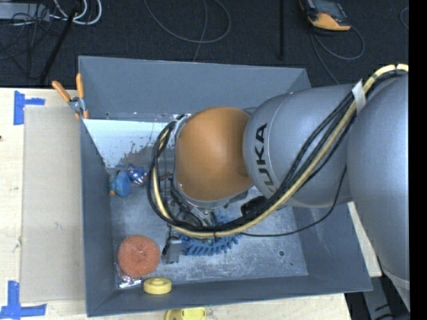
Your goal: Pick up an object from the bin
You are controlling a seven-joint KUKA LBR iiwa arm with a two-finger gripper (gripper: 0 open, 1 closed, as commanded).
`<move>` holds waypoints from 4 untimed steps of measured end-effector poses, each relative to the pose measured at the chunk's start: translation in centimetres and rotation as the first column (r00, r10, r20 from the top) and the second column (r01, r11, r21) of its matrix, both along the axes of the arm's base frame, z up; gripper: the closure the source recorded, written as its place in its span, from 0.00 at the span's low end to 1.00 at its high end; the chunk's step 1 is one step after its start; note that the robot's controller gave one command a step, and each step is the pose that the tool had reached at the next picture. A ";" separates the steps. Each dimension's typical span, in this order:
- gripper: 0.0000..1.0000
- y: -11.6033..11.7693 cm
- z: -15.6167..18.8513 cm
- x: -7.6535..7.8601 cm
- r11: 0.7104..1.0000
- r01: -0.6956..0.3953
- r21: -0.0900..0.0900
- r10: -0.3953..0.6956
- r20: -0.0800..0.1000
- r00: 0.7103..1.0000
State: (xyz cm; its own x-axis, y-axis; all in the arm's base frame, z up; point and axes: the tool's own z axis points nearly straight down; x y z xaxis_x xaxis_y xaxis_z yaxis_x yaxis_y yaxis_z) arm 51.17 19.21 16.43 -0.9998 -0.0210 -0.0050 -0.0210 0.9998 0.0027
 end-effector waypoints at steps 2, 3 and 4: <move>0.00 -8.1 -1.9 5.3 0.990 -0.139 -0.002 0.139 -0.005 0.990; 0.00 -11.7 -6.2 2.9 0.991 -0.136 -0.003 0.136 -0.001 0.991; 1.00 -12.1 -9.5 3.9 0.954 -0.299 -0.001 0.299 -0.005 0.954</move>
Offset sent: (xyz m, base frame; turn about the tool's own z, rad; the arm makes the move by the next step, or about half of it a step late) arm 0.0654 -0.0984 -0.0153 -0.1495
